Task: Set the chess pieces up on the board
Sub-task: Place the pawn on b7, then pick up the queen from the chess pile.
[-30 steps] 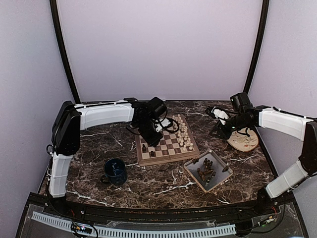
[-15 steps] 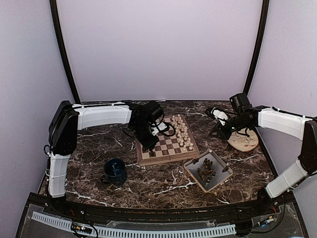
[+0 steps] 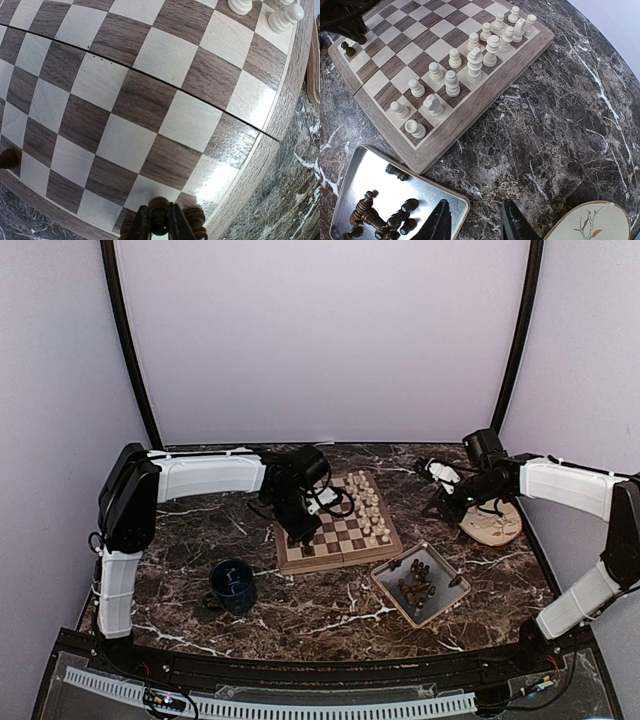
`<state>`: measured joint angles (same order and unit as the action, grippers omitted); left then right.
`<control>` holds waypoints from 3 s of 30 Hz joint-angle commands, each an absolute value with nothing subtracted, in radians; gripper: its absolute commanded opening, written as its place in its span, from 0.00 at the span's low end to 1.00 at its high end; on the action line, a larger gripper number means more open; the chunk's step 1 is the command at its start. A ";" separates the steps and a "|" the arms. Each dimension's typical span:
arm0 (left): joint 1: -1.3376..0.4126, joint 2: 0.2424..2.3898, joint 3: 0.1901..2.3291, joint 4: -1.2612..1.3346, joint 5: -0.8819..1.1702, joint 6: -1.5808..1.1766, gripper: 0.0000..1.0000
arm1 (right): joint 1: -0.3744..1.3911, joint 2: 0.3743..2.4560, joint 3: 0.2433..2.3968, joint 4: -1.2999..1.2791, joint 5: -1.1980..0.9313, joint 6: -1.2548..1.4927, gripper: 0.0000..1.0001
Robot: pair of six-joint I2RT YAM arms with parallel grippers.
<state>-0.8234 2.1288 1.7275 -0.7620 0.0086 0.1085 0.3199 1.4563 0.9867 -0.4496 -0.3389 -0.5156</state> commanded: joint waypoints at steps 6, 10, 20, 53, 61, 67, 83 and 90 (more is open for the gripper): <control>-0.813 2.082 1.708 -0.732 0.020 0.104 0.12 | 0.321 1.468 0.989 -0.446 -0.337 -0.521 0.35; -0.811 2.082 1.709 -0.746 0.009 0.106 0.17 | 0.321 1.471 0.989 -0.448 -0.337 -0.521 0.35; -0.812 2.080 1.741 -0.763 0.001 0.100 0.32 | 0.321 1.470 0.991 -0.451 -0.340 -0.520 0.36; -0.818 1.662 1.361 -0.221 0.076 0.063 0.42 | 0.529 1.419 0.964 -0.813 -0.285 -0.630 0.39; -0.822 1.671 1.368 -0.231 0.077 0.063 0.43 | 0.552 1.466 0.940 -0.816 -0.246 -0.634 0.39; -0.822 1.687 1.373 -0.241 0.071 0.064 0.42 | 0.557 1.503 0.932 -0.798 -0.233 -0.620 0.35; -0.832 1.716 1.392 -0.278 0.058 0.085 0.43 | 0.555 1.580 0.978 -0.806 -0.302 -0.602 0.02; -0.838 1.726 1.401 -0.292 0.056 0.090 0.43 | 0.547 1.558 1.011 -0.890 -0.380 -0.631 0.00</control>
<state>-0.8299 1.7245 1.3739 -0.2630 0.0647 0.0753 0.5491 1.5681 0.9718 -0.8280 -0.3069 -0.6098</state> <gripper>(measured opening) 0.431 0.106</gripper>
